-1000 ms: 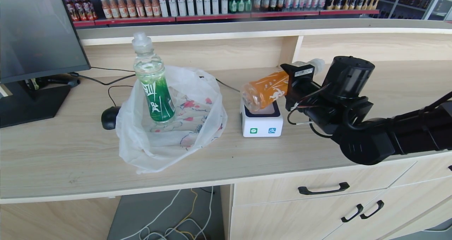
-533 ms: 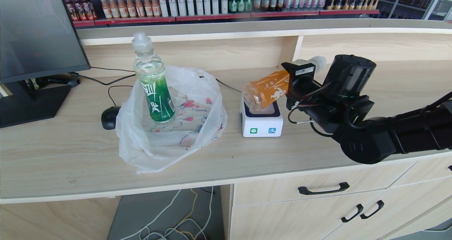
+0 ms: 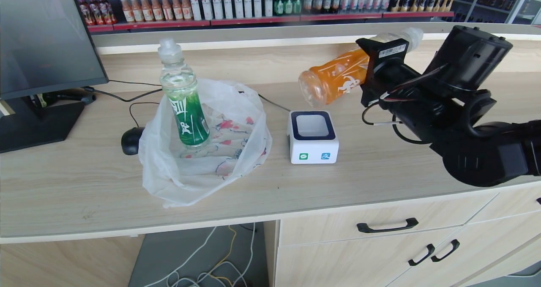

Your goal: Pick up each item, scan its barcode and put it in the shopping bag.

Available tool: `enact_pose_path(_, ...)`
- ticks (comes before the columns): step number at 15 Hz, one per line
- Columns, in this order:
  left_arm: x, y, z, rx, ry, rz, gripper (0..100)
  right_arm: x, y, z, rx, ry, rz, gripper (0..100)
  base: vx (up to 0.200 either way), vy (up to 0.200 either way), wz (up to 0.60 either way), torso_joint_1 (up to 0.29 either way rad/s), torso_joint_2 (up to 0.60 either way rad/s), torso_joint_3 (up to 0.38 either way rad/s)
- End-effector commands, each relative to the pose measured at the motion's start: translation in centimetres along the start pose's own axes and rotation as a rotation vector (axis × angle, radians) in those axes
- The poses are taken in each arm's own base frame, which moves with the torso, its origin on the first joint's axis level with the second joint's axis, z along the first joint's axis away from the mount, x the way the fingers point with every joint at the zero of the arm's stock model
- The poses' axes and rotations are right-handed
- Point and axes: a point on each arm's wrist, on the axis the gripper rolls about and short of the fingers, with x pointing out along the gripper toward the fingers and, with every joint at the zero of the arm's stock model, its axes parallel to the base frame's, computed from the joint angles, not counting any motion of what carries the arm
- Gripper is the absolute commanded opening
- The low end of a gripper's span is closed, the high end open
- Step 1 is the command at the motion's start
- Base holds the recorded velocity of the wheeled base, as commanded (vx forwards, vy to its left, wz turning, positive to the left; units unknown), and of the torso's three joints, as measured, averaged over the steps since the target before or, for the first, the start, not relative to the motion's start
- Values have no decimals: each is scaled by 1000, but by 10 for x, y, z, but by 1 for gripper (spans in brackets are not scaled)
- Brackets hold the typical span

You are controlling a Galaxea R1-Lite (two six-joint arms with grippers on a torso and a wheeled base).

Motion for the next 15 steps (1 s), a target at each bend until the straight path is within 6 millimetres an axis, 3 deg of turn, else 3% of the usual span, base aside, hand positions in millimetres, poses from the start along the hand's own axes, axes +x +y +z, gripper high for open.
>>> enact_pose_path(1,0,0,0,0,0,1,100,-8,18,7,-23,-12,40,0,0,0,0,0,0,0)
enact_pose_path(2,0,0,0,0,0,1,100,-8,18,7,-24,-12,40,0,0,0,0,0,0,0)
enact_pose_path(3,0,0,0,0,0,1,100,-23,30,-6,-49,38,59,0,0,0,0,0,0,0)
enact_pose_path(6,0,0,0,0,0,1,100,-49,49,-20,-139,87,93,0,0,0,0,0,0,0)
enact_pose_path(8,0,0,0,0,0,1,100,-54,55,-20,-212,70,98,0,0,0,0,0,0,0)
enact_pose_path(15,0,0,0,0,0,1,100,-73,61,-8,-772,25,115,0,0,0,0,0,0,0)
